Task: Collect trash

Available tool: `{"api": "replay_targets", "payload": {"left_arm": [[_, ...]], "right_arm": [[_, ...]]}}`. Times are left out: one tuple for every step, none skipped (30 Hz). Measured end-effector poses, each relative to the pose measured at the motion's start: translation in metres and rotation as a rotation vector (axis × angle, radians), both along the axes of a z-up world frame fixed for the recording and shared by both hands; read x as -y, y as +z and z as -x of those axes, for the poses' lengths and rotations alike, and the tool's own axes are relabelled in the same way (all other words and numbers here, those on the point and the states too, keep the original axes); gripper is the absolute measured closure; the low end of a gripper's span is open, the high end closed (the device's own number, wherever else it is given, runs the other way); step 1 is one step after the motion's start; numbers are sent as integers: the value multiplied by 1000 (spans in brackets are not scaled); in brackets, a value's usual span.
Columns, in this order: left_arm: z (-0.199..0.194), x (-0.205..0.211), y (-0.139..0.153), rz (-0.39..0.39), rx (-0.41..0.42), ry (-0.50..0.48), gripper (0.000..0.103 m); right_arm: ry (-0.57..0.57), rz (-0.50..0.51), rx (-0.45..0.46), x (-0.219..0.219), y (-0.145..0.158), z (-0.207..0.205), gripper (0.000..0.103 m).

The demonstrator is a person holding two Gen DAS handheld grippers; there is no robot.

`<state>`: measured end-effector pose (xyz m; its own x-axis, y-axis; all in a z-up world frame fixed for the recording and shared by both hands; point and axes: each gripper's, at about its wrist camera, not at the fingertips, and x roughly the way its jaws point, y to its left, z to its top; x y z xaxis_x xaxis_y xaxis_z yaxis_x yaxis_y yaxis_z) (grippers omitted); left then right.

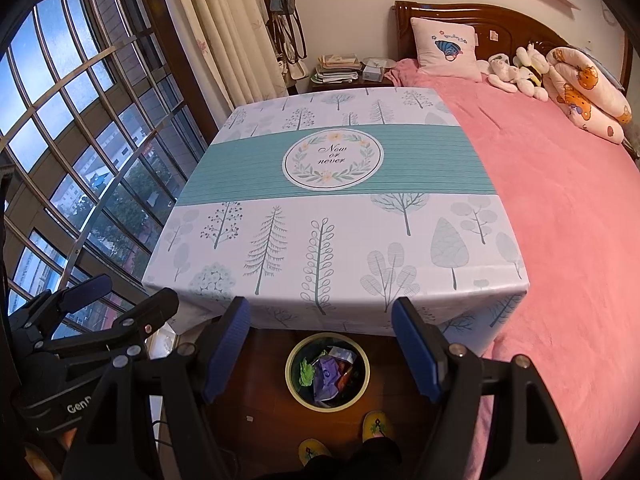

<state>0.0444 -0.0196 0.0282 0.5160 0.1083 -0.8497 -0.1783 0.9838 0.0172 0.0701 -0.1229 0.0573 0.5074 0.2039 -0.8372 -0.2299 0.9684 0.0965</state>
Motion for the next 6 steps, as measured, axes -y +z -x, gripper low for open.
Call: {"api": "replay_targets", "payload": {"left_arm": [[0,1,0,0,-1,2,18],[-1,1,-1,0,-3,4,18],[-1,2,-1,1,-3,5,18],[-1,3,-1,1,-3,6,18],[0,4,0,2,-3,8,18],[0,4,0,2,-4,10,18]], "right_arm": [[0,1,-1,0,0,0,30],[-1,0,-1,0,0,0,30],[1,-1,-3,0,0,-1,30],[4,-2,-4,1,0,-2,30],[4,-3,-5,2,0,-2,30],[5,-2,-4,2,0,-3,30]]}}
